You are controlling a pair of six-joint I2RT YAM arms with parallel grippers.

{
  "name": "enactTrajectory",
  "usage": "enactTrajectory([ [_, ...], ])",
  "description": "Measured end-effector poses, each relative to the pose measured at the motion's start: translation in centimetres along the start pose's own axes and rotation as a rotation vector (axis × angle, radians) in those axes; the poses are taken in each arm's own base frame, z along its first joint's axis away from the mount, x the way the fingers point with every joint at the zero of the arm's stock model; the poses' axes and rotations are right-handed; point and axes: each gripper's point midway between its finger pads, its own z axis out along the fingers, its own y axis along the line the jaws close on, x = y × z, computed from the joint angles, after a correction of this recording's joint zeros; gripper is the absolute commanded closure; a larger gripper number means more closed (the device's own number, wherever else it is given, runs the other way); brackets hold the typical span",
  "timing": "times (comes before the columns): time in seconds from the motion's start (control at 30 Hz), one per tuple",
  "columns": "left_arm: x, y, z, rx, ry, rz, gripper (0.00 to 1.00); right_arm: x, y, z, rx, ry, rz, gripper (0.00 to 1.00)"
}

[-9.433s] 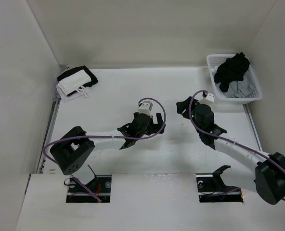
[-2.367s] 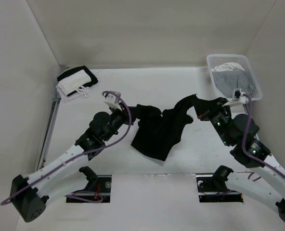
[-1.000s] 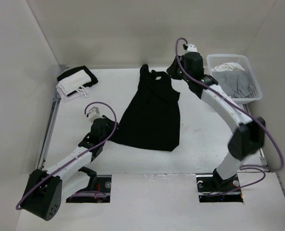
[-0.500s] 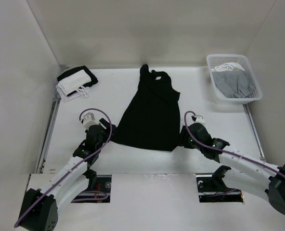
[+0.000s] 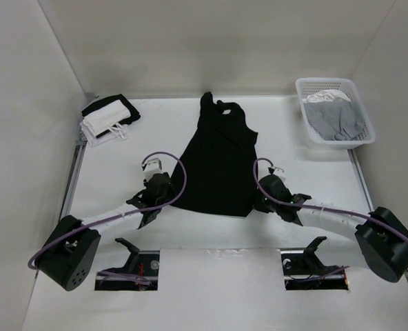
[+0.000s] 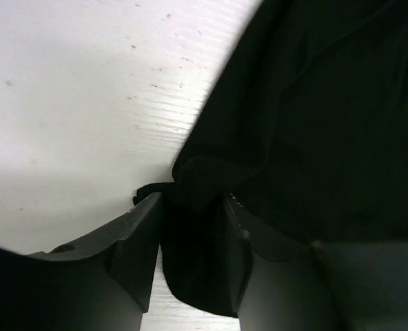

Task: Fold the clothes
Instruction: Flatten the tank top out

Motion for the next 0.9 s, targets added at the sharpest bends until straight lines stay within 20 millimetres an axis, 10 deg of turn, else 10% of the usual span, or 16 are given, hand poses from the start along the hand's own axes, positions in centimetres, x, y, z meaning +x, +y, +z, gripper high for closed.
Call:
enactTrajectory([
  [0.17, -0.4, -0.3, 0.0, 0.016, -0.010, 0.001, 0.89, -0.6, 1.1, -1.6, -0.036, -0.041, -0.016, 0.95],
  [0.47, -5.3, -0.8, -2.0, 0.114, -0.109, -0.140, 0.87, -2.3, 7.2, -12.9, -0.237, -0.049, -0.091, 0.85],
  [0.6, -5.4, 0.1, -2.2, 0.095, -0.099, -0.161, 0.84, -3.6, 4.4, -10.7, -0.121, -0.059, -0.073, 0.43],
  [0.9, -4.8, 1.0, -2.1, 0.070, -0.069, -0.170, 0.84, -0.4, 0.6, -1.9, 0.041, 0.088, -0.064, 0.44],
])
